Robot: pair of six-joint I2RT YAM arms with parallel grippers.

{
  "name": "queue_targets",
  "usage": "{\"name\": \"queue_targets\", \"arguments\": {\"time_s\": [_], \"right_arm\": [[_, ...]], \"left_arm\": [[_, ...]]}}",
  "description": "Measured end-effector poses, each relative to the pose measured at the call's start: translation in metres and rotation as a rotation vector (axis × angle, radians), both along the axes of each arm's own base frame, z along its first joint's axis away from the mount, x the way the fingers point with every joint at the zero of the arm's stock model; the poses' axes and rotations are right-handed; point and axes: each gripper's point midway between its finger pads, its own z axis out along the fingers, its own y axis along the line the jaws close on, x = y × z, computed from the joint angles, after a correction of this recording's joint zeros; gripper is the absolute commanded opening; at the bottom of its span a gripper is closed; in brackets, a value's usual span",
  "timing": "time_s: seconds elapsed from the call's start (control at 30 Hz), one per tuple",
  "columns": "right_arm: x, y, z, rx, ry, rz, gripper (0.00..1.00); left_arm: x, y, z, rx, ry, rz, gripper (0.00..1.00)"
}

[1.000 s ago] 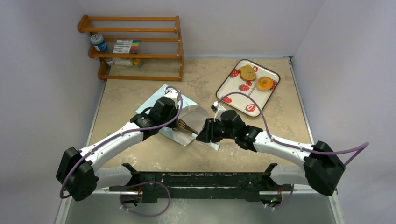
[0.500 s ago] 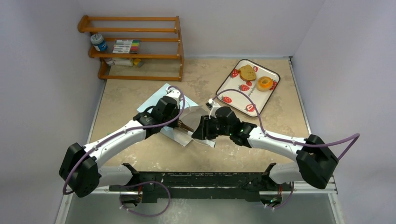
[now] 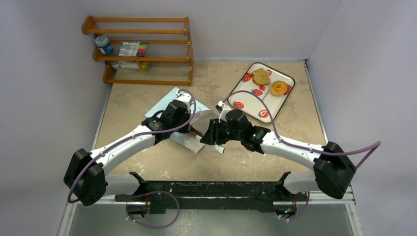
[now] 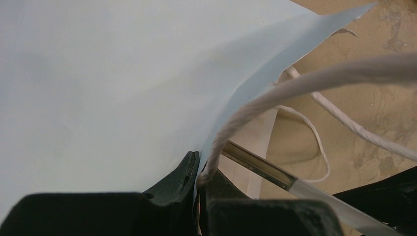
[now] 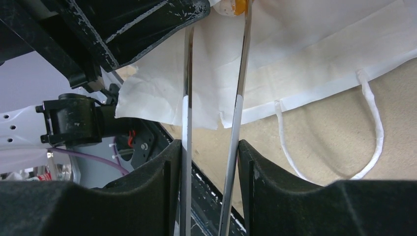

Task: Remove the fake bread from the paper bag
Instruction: Take out the fake bread from the paper bag.

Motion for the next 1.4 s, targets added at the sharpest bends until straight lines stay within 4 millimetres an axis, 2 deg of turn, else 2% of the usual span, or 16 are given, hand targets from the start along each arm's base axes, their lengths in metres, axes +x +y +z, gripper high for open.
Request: {"name": "queue_targets", "arguments": {"time_s": [0.27,0.63,0.73,0.83,0.97,1.1,1.4], "right_arm": [[0.009,0.000,-0.002,-0.036,-0.017,-0.026,0.46],[0.029,0.018,-0.010,-0.082,-0.024,-0.038,0.45],[0.033,0.024,-0.010,-0.095,-0.022,-0.034,0.37],[0.036,0.026,-0.013,-0.115,-0.024,-0.046,0.16],[0.035,0.024,-0.017,-0.136,-0.023,-0.051,0.00],[0.036,0.022,-0.017,-0.145,-0.027,-0.061,0.00],[0.033,0.005,0.000,-0.160,-0.048,-0.099,0.00]], "left_arm": [[0.001,-0.003,0.000,-0.008,-0.001,-0.006,0.00],[0.001,-0.004,0.000,-0.013,0.000,-0.010,0.00],[0.002,-0.004,0.000,-0.011,-0.005,-0.011,0.00],[0.004,-0.003,0.001,-0.005,-0.014,-0.011,0.00],[0.008,-0.003,0.003,-0.007,-0.029,-0.003,0.00],[0.013,-0.003,0.007,-0.015,-0.054,0.021,0.00],[0.029,0.001,0.020,-0.077,-0.129,0.147,0.00]]}}
